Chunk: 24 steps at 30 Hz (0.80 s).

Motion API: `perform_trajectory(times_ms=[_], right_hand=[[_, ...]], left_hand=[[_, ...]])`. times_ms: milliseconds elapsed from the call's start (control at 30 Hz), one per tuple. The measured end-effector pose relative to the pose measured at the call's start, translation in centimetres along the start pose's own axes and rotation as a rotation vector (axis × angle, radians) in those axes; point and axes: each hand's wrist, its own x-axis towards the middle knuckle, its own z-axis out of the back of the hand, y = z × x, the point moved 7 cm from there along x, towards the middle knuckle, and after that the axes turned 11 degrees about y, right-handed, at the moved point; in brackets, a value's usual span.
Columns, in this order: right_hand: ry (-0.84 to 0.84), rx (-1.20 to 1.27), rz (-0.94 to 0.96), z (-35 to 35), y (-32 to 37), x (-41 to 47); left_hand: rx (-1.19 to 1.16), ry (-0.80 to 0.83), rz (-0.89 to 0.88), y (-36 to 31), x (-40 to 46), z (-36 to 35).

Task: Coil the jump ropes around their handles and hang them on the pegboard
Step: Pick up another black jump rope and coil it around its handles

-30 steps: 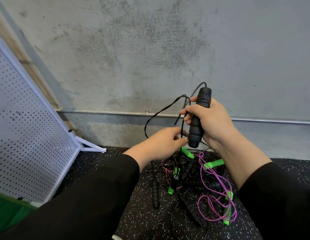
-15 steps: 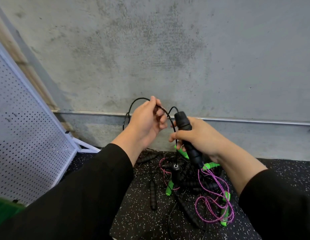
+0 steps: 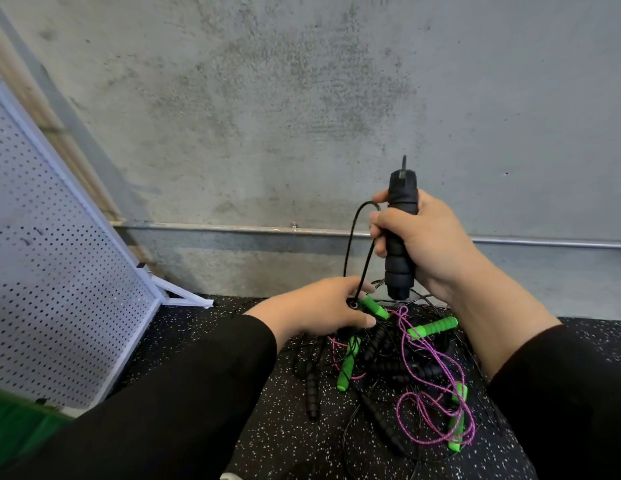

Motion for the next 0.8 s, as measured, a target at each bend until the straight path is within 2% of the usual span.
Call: perform_trajectory(times_ms=[233,300,367,467,567,633,800], right_hand=[[-0.069,0.146,0.035,1.4,1.2,0.1],[-0.127,0.082,-0.028,2.5,0.9,0.0],[-0.136,-0.126,-0.158,3.6,-0.1,-0.1],[-0.064,-0.334,-0.319,4.1,-2.2,-0.4],[0.002,-0.469,-0.346,3.9,-3.5,-0.5],[-0.017,-0.5,-0.33,3.8,-3.6,-0.5],[-0.07,-0.358,-0.255,2.9,-3.7,-1.2]], left_hand=[[-0.042,-0.181,-0.041,1.0,0.4,1.6],[-0.216,-0.264,-0.053,1.1,0.1,2.1],[-0.456,-0.364,-0.038,1.5,-0.3,2.9],[-0.868,-0.373,-0.019,1.8,-0.5,2.8],[-1.085,-0.406,-0.005,1.6,-0.7,2.9],[-1.2,-0.399,-0.037,1.1,-0.7,2.9],[-1.409,-0.364,-0.136,0.1,-0.4,2.8]])
